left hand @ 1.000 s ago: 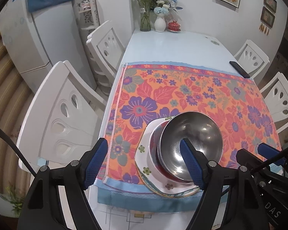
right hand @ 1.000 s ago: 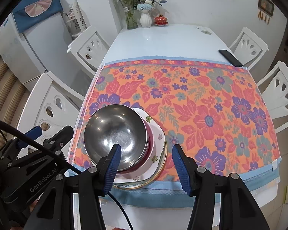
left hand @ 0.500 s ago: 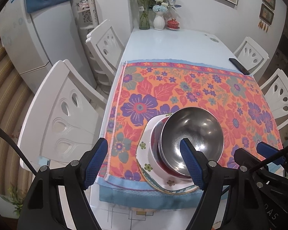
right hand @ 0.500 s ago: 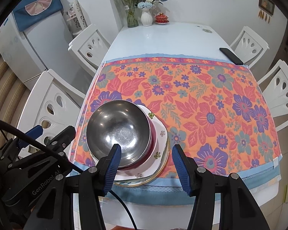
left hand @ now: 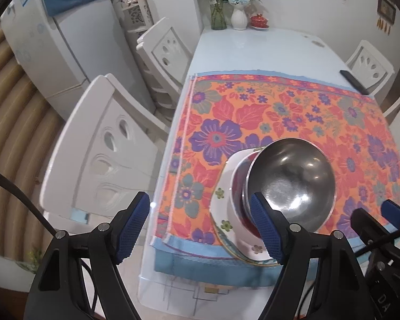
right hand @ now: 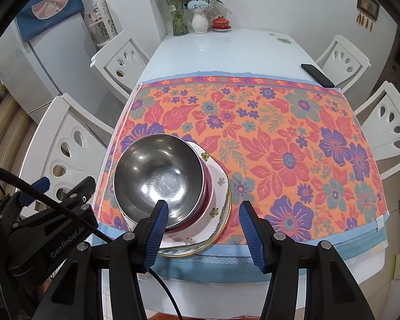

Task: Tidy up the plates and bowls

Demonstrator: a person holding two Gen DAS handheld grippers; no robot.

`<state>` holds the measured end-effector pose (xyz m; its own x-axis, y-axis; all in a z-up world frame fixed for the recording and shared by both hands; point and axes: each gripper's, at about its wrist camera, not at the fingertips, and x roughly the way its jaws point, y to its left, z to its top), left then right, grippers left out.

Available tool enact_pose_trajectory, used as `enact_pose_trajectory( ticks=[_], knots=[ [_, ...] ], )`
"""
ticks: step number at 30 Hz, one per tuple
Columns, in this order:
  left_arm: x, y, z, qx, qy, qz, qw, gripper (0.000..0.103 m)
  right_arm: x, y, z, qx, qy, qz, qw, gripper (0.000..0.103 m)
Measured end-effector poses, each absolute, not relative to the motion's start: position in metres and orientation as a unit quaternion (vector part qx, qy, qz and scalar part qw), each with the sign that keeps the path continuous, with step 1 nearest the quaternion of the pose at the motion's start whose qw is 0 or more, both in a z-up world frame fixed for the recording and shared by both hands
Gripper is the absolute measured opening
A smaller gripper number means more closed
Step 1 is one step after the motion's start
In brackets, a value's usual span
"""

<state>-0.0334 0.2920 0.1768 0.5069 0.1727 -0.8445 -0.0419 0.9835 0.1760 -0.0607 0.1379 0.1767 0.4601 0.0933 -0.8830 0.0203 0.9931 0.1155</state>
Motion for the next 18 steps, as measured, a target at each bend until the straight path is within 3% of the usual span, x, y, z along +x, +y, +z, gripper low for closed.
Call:
enact_pose_trajectory(
  ticks=[18],
  knots=[
    [-0.032,0.278,0.181,0.071,0.483,0.023,0.872,0.076,-0.061,0.133,0.172,0.060,0.521,0.005,0.851,0.053]
  ],
)
